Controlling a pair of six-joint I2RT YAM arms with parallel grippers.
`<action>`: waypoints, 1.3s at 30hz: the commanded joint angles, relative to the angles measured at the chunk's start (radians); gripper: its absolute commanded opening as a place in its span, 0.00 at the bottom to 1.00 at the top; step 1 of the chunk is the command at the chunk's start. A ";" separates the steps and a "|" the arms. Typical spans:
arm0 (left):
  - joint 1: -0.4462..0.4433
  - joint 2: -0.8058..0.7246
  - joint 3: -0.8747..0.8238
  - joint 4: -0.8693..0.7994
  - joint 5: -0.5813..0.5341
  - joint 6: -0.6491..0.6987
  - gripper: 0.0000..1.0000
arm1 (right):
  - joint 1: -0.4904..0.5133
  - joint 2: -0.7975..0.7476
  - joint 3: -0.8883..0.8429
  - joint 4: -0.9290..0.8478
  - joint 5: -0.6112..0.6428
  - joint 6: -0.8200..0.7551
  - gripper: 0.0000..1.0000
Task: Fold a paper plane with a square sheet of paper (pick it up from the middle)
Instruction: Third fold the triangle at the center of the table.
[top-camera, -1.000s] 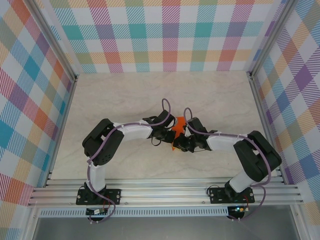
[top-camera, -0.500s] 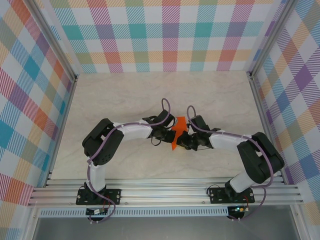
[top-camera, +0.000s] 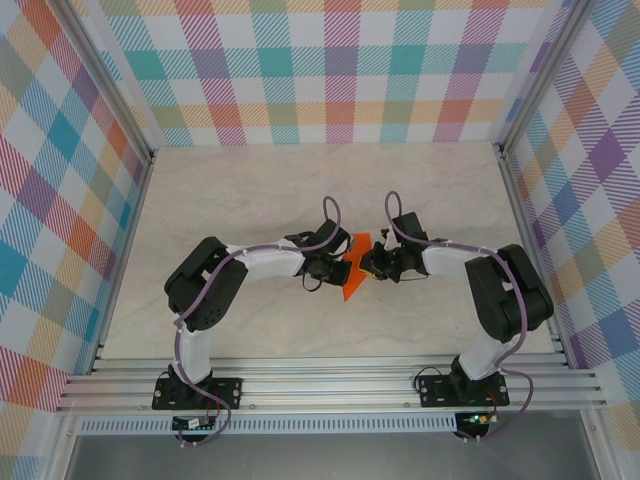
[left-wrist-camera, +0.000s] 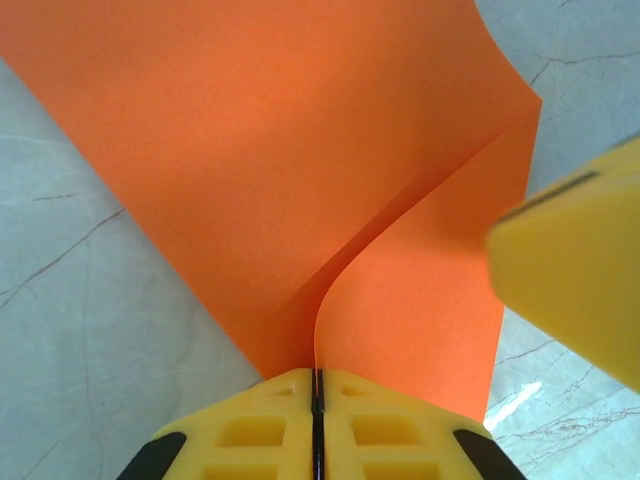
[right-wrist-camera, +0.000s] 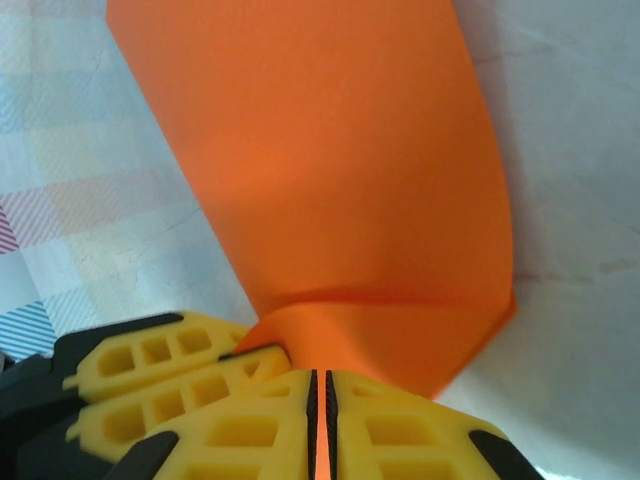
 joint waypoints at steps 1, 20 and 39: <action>0.013 0.016 0.024 -0.057 0.009 0.010 0.11 | -0.004 0.061 0.032 -0.009 -0.005 -0.039 0.12; 0.016 -0.222 -0.036 -0.069 -0.039 -0.183 0.35 | -0.004 0.098 0.021 -0.058 0.040 -0.061 0.11; -0.033 0.007 -0.013 0.015 0.202 -0.273 0.15 | -0.003 0.094 0.030 -0.055 0.019 -0.054 0.12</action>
